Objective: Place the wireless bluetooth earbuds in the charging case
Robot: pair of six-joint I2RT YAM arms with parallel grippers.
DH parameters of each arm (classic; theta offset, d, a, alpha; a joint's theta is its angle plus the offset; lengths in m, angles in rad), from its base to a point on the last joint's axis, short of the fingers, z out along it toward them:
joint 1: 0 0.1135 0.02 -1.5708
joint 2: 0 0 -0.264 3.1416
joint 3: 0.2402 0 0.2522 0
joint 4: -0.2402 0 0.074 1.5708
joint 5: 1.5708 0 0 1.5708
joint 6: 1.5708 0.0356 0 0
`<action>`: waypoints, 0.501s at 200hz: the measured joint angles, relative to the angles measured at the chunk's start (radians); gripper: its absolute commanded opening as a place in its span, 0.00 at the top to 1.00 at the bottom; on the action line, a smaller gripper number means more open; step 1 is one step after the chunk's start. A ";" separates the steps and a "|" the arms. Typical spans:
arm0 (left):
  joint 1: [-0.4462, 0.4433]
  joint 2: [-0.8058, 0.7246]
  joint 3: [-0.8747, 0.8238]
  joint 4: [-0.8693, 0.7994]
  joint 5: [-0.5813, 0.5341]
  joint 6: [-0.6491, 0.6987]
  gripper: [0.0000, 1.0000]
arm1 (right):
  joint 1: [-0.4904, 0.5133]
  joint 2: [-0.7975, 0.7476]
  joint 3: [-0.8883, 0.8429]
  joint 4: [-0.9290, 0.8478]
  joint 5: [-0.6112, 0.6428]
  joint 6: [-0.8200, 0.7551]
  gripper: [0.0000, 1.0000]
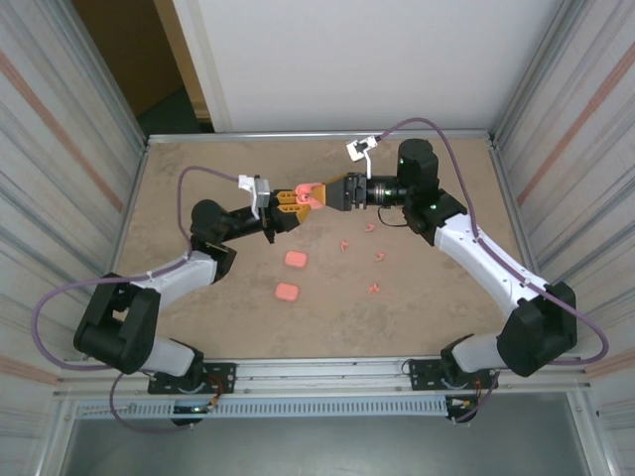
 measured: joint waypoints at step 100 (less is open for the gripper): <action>-0.003 -0.002 -0.001 -0.048 -0.040 0.030 1.00 | 0.006 -0.026 0.000 0.011 -0.019 -0.028 0.15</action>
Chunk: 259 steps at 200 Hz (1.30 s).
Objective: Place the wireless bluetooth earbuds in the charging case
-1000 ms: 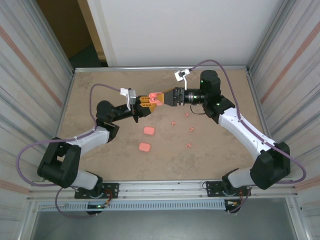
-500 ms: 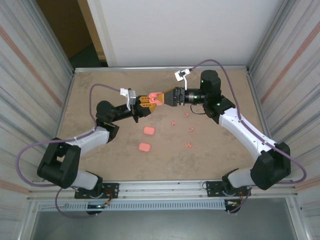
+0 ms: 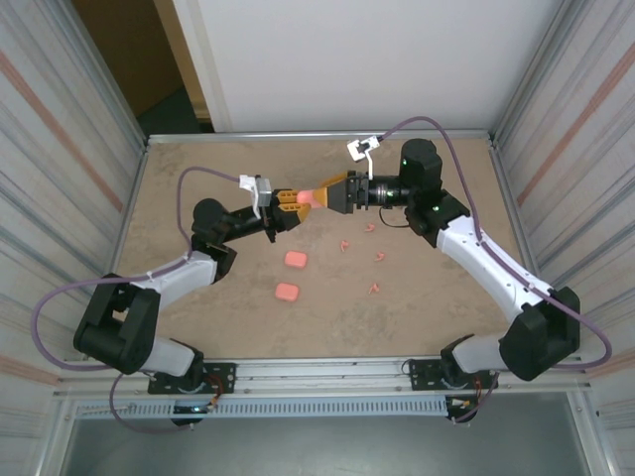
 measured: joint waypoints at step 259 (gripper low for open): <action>0.218 0.117 0.393 -1.130 -0.261 0.169 1.00 | -0.444 -0.433 -0.328 -0.238 0.548 -0.068 0.00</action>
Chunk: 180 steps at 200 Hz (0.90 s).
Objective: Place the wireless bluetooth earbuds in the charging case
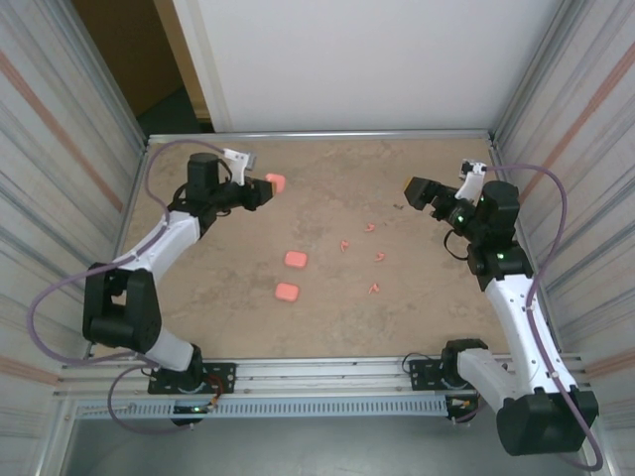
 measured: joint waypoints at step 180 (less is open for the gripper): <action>0.042 0.472 0.274 -0.172 0.055 -0.109 0.82 | -0.010 -0.028 0.000 -0.077 0.034 -0.041 0.00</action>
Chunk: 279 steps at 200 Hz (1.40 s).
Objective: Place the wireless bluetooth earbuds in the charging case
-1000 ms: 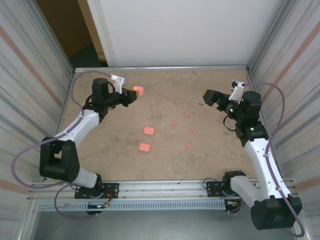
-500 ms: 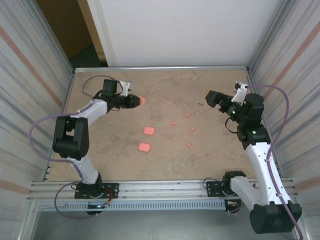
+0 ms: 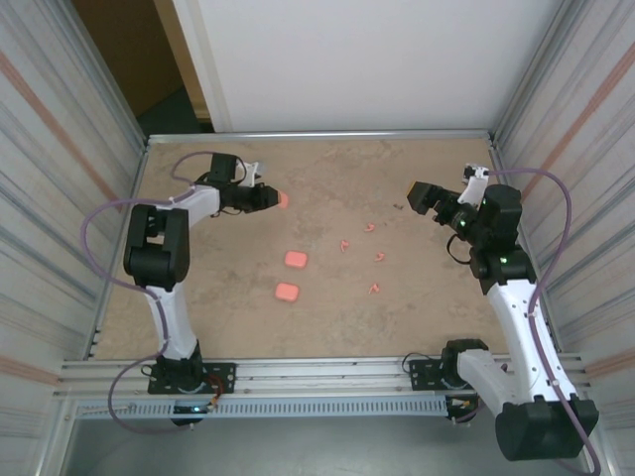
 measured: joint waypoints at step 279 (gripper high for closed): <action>0.095 -0.626 -0.391 0.119 -0.098 0.000 0.37 | 0.454 0.299 0.128 -0.066 -0.069 -0.575 0.00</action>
